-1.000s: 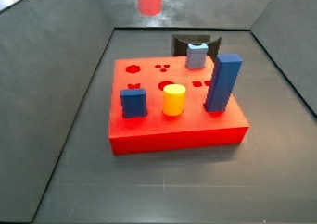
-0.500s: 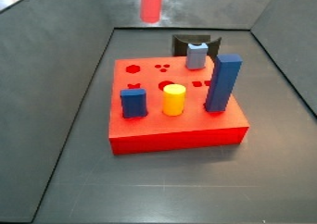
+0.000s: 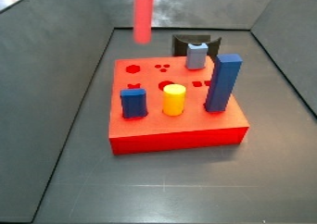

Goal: Pick up the hexagon object. Move up. Place the hexagon object on the fixture. Regrasp the hexagon object. Move to above the board. Insert the hexagon object.
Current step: Insert the hexagon object.

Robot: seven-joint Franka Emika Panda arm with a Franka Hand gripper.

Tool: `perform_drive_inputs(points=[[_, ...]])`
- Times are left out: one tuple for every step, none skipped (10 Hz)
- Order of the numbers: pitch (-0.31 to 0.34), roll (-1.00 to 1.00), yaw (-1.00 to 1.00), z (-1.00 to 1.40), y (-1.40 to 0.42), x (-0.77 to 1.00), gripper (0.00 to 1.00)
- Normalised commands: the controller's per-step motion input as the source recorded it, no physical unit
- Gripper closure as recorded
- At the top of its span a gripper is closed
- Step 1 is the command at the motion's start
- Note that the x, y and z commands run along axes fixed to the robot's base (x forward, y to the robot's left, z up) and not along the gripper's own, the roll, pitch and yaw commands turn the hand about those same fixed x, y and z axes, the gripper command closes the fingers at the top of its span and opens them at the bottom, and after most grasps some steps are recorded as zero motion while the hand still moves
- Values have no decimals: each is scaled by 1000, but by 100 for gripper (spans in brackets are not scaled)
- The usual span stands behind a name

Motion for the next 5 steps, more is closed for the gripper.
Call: perform_drive_inputs(points=[[-133,-199,-414,-466,0,-117,100],[-119,-61,-306,-354,0,-23,100],[-114,0,-249,-314,0,0,100],[-91,0,-203,-371,0,0,100],[-83,0,-191,-434,17,0,100]])
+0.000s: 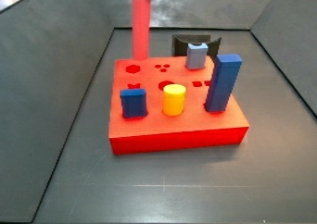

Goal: Pick up the hexagon object. Move up. Place the hexagon object on the fixture. Regrasp the hexagon object. Move to above the board. Insert the hexagon object.
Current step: Insert the hexagon object.

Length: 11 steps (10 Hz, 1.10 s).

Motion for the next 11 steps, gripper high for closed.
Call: perform_drive_inputs(points=[[-99,0,-177,-397,17,0,100],[-173,0,-163,-337,34,-14,100],[-70,0,-100,-43,51,-26,100],[-4,0,-114,0,0,0,100],[-187,64,-129,0,0,-134,100],[-356,120,-134,0,0,-171,100],[-443,129,-131,0,0,-209,100],[-419,140,-91,0,0,-246,100],[-371,0,-66,-9,40,-311,100],[-46,27,0,-57,63,-223,100],[23,100,0,-46,49,-23,100]])
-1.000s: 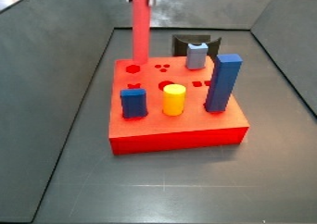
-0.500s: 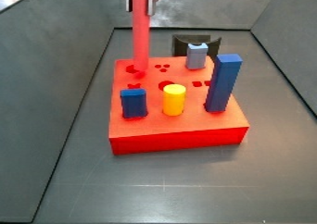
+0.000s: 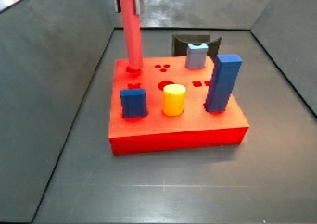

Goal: Pick up the hexagon object. Move up. Place the hexagon object on the fixture. Regrasp the hexagon object. Move to above the board. Insert the hexagon object.
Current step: Insert the hexagon object.

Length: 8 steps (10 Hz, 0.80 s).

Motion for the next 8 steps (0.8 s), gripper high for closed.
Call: perform_drive_inputs(points=[[51,86,0,-186,34,0,100],[69,30,-6,-249,34,0,100],[34,0,-31,-314,117,0,100],[0,-14,0,-177,177,0,100],[0,0,0,0,169,0,100],[0,-3,0,0,149,0,100],[0,0,0,-6,149,0,100],[0,0,0,-143,26,-43,100]])
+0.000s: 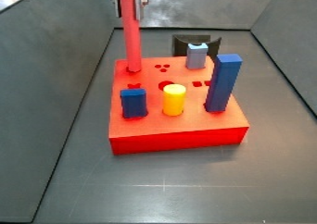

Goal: Pick up the hexagon object. Move up. Place the hexagon object on the fixture. Regrasp the hexagon object. Move to above the board. Insert the hexagon object.
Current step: Insert the hexagon object.

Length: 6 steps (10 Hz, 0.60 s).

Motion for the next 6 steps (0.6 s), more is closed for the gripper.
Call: perform_drive_inputs(points=[[-16,-30,0,-263,-37,-143,100],[-37,-23,0,-146,-189,-49,100],[-16,-9,0,-74,-217,0,100],[-36,-11,0,-77,-211,0,100],[0,0,0,-186,-60,0,100],[0,-17,0,-200,-3,23,100]])
